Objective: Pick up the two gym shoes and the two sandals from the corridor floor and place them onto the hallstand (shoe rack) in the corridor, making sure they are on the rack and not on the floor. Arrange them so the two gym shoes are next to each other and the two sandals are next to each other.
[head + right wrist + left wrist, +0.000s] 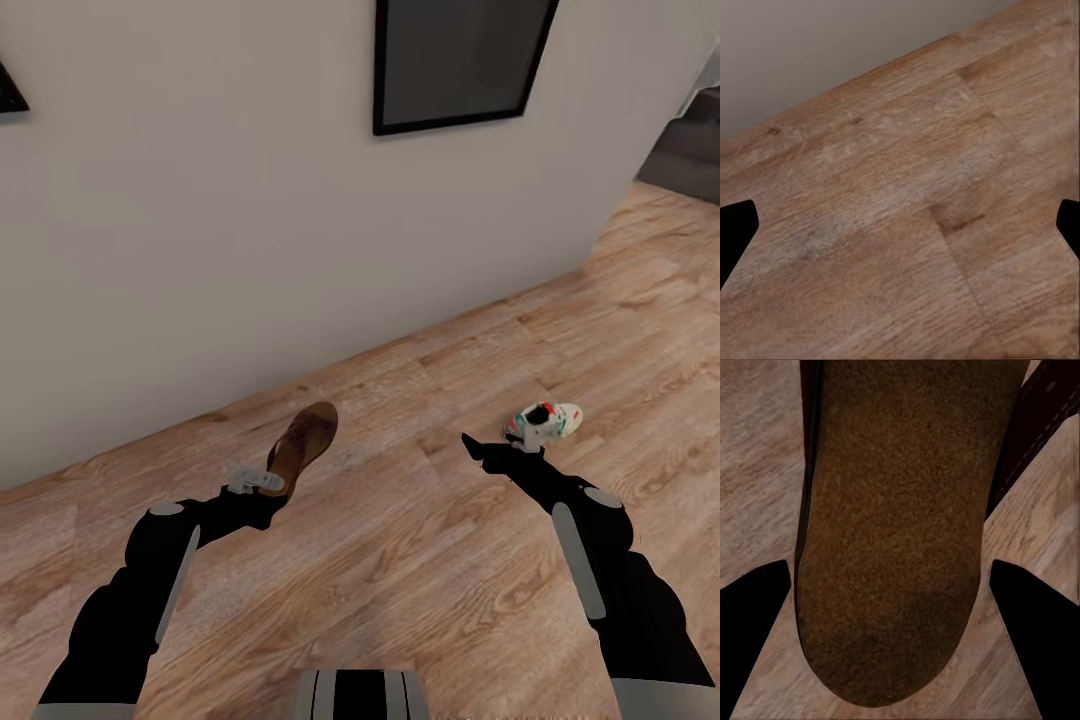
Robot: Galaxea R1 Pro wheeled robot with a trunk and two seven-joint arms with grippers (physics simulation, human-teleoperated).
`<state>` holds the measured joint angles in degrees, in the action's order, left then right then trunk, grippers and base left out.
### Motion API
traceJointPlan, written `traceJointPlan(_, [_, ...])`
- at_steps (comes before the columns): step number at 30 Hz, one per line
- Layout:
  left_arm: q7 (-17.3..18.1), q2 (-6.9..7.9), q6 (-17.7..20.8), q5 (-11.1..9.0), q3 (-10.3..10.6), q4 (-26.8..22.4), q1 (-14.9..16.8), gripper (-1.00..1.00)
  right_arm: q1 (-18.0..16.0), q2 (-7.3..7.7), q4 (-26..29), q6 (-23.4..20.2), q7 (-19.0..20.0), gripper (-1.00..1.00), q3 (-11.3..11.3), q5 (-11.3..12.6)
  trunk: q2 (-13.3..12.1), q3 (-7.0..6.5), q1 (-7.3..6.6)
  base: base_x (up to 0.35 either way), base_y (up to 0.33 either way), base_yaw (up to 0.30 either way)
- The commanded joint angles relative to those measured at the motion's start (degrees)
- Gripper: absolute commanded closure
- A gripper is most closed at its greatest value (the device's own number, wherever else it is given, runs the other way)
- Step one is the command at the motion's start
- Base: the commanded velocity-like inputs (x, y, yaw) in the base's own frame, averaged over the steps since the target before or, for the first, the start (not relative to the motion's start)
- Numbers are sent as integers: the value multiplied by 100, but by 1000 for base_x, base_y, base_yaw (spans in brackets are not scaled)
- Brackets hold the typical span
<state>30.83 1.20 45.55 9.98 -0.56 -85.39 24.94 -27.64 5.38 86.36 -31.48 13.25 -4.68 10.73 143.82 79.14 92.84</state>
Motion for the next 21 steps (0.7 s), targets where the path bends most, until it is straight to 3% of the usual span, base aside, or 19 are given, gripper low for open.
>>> traceJointPlan(1, [55, 0, 15, 48, -6, -10, 2, 100, -4, -1, 4, -34, 19, -100, -7, 17, 2, -1, -1, 0, 0, -285])
traceJointPlan(13, [51, -4, 15, 48, -6, -7, 2, 100, -4, -1, 4, -34, 19, -100, -7, 17, 2, -62, -1, 19, 21, -284])
traceJointPlan(21, [51, -3, 15, 48, 0, -6, 2, 100, -4, -1, 4, -34, 19, -100, -7, 17, 2, -99, -1, 234, 171, -261])
